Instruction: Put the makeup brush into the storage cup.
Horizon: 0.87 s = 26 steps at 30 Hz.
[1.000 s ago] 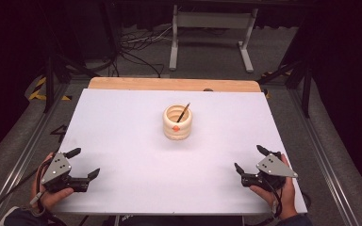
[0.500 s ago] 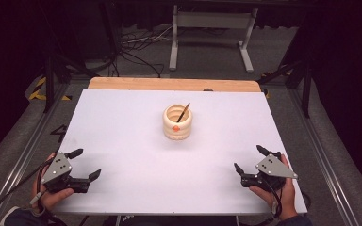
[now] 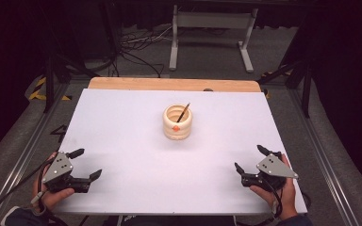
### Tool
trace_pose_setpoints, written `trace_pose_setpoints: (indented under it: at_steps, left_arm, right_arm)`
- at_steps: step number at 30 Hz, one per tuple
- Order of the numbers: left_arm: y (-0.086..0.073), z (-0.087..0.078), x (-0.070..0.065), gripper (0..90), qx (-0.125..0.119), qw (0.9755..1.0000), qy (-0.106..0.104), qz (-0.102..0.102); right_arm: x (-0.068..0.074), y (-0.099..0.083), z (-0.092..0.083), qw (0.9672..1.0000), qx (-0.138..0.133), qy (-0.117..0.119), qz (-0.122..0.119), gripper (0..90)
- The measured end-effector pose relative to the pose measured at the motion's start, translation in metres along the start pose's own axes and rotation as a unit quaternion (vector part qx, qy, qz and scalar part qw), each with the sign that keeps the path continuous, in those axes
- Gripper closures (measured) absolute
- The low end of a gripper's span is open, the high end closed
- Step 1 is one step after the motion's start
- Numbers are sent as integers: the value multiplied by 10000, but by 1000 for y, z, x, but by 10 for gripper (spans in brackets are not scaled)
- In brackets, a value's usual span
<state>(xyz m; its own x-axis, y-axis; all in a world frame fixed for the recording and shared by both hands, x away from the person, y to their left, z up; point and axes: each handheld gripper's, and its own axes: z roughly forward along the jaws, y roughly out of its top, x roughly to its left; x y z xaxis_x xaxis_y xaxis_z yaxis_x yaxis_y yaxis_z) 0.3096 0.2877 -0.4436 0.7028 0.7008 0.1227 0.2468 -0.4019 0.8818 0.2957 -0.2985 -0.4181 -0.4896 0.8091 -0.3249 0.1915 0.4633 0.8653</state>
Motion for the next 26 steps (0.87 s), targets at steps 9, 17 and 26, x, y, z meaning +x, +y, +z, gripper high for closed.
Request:
trace_pose_setpoints:
  at_steps: [9, 17, 26]
  left_arm:
    - [1, 1, -1, 73, 31, 10000, -28, 52]
    - [1, -1, 0, 76, -35, 10000, 30, 18]
    - [2, 1, -1, 82, 3, 9999, 92, 48]
  right_arm:
    - [1, 0, 0, 10000, 6, 9, -54, 75]
    - [1, 0, 1, 10000, 16, 17, -46, 76]
    - [1, -1, 0, 10000, 25, 1, -11, 77]
